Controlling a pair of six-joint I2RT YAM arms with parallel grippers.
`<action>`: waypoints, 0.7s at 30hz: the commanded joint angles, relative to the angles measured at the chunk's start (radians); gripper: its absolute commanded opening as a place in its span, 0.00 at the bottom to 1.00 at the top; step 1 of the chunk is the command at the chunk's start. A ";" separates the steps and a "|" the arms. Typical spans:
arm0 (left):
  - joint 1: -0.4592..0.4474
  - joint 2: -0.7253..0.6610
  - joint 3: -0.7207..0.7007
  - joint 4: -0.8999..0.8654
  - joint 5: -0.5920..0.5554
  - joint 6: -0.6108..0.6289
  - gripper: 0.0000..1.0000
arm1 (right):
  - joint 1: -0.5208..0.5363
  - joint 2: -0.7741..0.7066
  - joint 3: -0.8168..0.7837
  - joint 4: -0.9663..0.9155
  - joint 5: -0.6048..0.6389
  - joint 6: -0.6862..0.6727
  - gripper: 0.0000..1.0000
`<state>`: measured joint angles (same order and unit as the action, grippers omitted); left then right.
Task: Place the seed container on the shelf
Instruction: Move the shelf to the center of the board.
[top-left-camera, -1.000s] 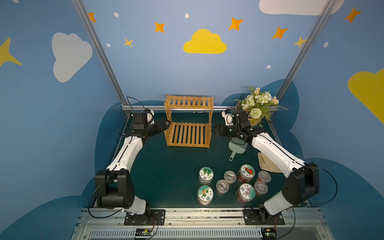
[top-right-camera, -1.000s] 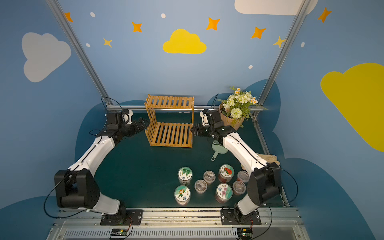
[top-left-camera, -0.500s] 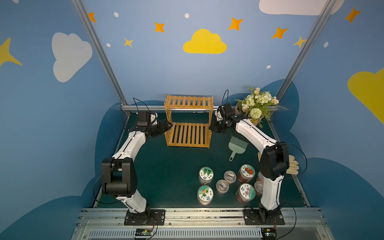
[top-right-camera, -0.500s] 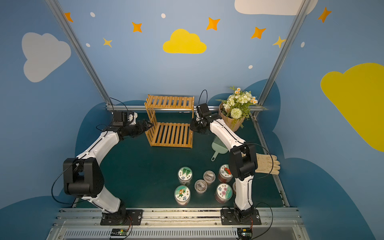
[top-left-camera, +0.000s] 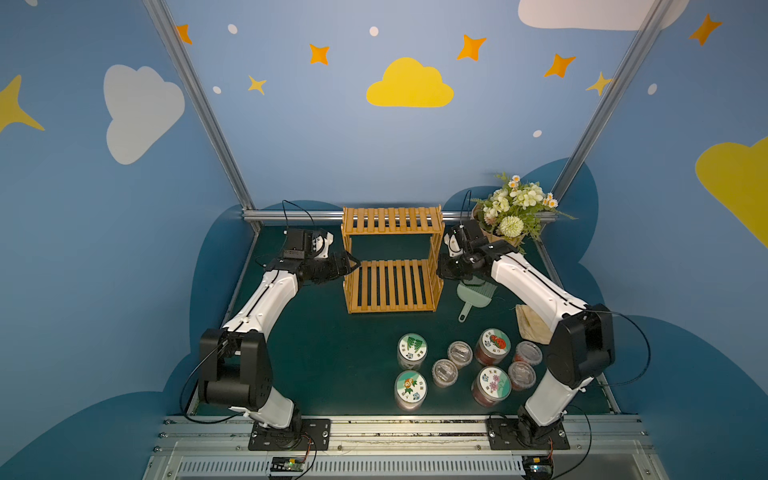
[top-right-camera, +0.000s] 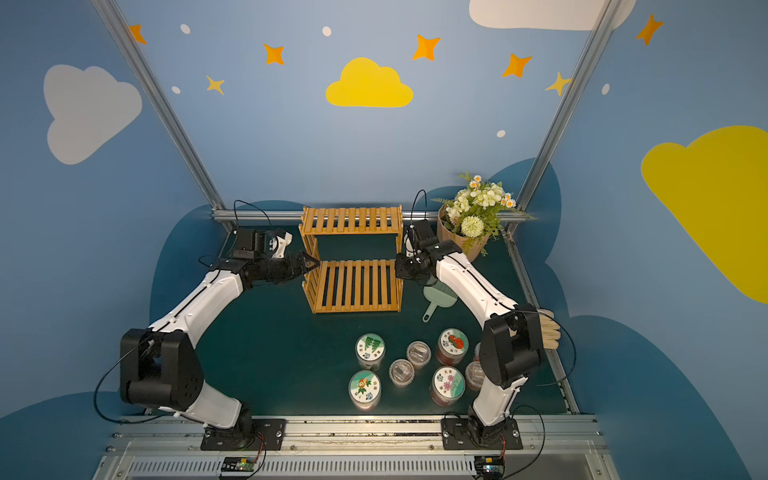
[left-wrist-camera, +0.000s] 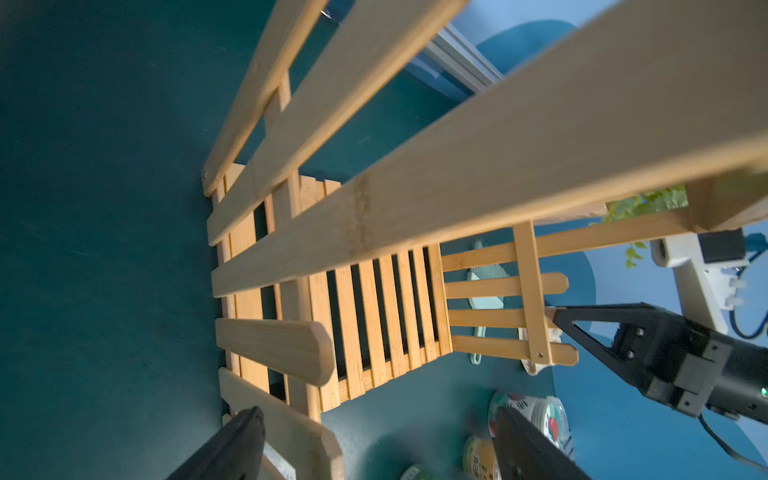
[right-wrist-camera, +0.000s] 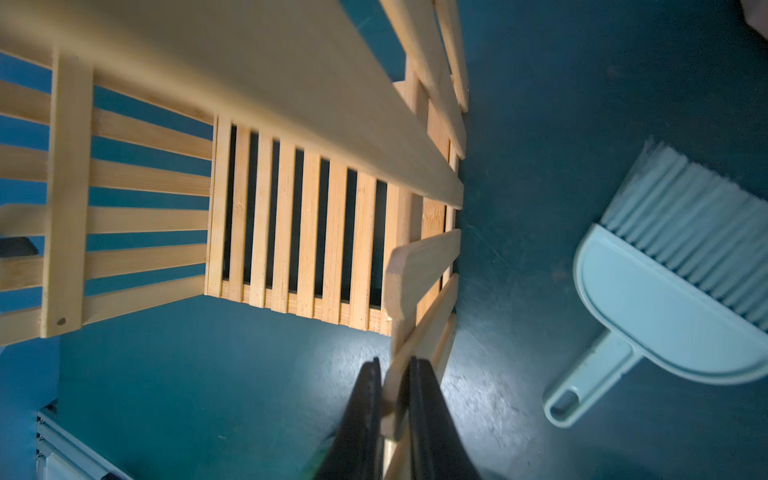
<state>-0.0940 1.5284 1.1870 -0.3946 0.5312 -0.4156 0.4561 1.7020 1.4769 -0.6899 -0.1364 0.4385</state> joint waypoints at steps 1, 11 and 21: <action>-0.044 -0.065 -0.044 -0.030 0.028 -0.001 0.91 | -0.025 -0.088 -0.075 -0.084 -0.015 -0.019 0.11; -0.166 -0.161 -0.144 -0.018 -0.052 -0.063 0.91 | -0.123 -0.245 -0.202 -0.102 -0.091 0.002 0.25; -0.191 -0.135 -0.139 0.000 -0.069 -0.095 0.87 | -0.168 -0.224 -0.198 -0.116 -0.349 -0.052 0.28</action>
<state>-0.2836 1.3808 1.0489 -0.4091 0.4702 -0.4988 0.2874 1.4616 1.2751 -0.7776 -0.3687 0.4110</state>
